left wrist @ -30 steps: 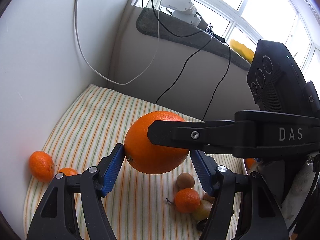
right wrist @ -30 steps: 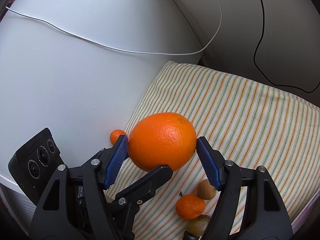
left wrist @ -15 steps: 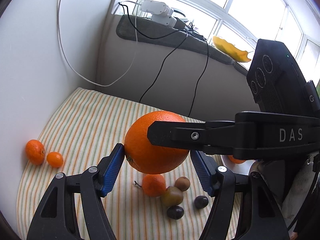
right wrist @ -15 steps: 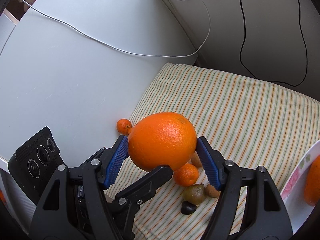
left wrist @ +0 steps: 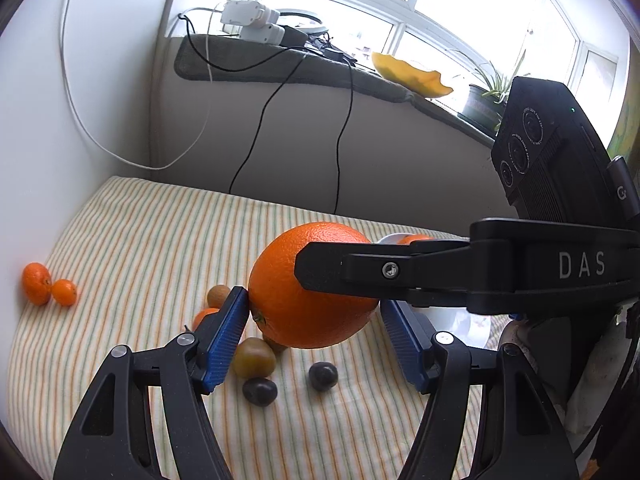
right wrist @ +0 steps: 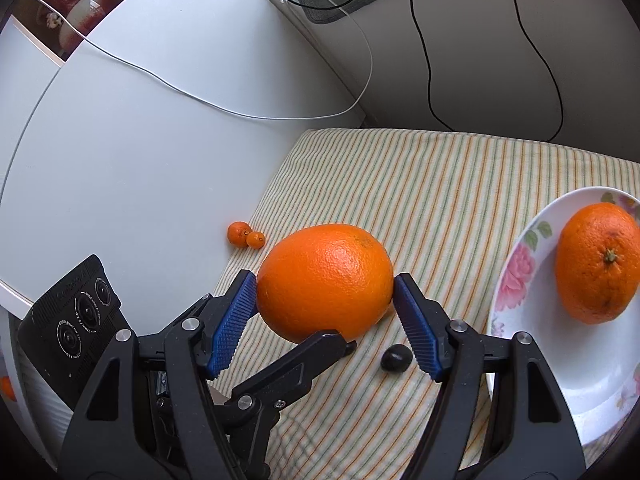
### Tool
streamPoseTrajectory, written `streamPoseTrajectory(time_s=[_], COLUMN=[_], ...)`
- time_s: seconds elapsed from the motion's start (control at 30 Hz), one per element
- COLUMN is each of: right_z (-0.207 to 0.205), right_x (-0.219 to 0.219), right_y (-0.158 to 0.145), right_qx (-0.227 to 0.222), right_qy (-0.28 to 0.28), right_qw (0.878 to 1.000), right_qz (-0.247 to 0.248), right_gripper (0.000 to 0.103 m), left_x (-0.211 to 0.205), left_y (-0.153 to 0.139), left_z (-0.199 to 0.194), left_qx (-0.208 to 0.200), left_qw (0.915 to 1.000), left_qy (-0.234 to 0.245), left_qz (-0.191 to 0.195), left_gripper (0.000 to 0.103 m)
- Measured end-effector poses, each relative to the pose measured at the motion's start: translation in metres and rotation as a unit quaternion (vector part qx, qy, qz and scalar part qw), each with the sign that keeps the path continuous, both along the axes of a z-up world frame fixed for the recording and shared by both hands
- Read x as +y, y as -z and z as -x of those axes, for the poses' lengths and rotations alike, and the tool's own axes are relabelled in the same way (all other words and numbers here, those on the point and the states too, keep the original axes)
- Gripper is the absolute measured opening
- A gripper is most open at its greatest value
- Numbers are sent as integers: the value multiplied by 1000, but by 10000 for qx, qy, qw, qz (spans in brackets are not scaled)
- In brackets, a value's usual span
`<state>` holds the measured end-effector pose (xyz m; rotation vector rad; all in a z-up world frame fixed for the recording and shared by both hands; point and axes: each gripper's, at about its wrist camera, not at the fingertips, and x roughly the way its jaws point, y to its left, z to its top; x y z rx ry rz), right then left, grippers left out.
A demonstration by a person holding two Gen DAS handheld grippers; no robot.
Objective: Organize fruits
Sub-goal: 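Lift the second orange with the right gripper and carry it to the bowl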
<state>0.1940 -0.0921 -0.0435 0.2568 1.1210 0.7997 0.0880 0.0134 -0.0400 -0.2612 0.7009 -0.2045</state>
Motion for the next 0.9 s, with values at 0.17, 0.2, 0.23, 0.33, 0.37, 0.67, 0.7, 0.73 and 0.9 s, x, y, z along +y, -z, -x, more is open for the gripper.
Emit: streamPoseTrajectory(time_s=[0.17,0.2,0.23,0.33,0.37,0.67,0.7,0.73,0.9], right_z=[10,12,14,20,22,34,35,36,37], right_x=[-26,-30,-36,-53,-59,-108,-113,-117,-138], right_y=[-5,-6,-6,-8,-8,-2,-2,-1,2], right_qx=[-70,-84,-92,-105,-101,-35,-51,-65,-62], right_qy=[151,184,216,309,348,715,746,779,949], right_qw=[9999,9998,9997,9995,9993,9974,9972,9969,9954], right_qz=[35,43,46,45,38,27,38,49,71], right_gripper=[74,74,74,74,74,74,74,74,74], left_x=[-19,-24,-28,-41,-45,-85,-89,-93,-110], left_y=[0,0,-1,-1,-1,6,6,6,9], left_z=[0,0,0,1,1,-1,-2,-3,-10], left_qx=[-7,-10,-13,-2,0,96,101,110,160], left_qw=[9998,9998,9997,9992,9990,9964,9960,9957,9940], left_qy=[179,218,259,385,429,831,874,913,1069], left_qz=[37,38,40,72,81,139,142,149,154], left_gripper=[68,68,68,68,68,68,68,68,68])
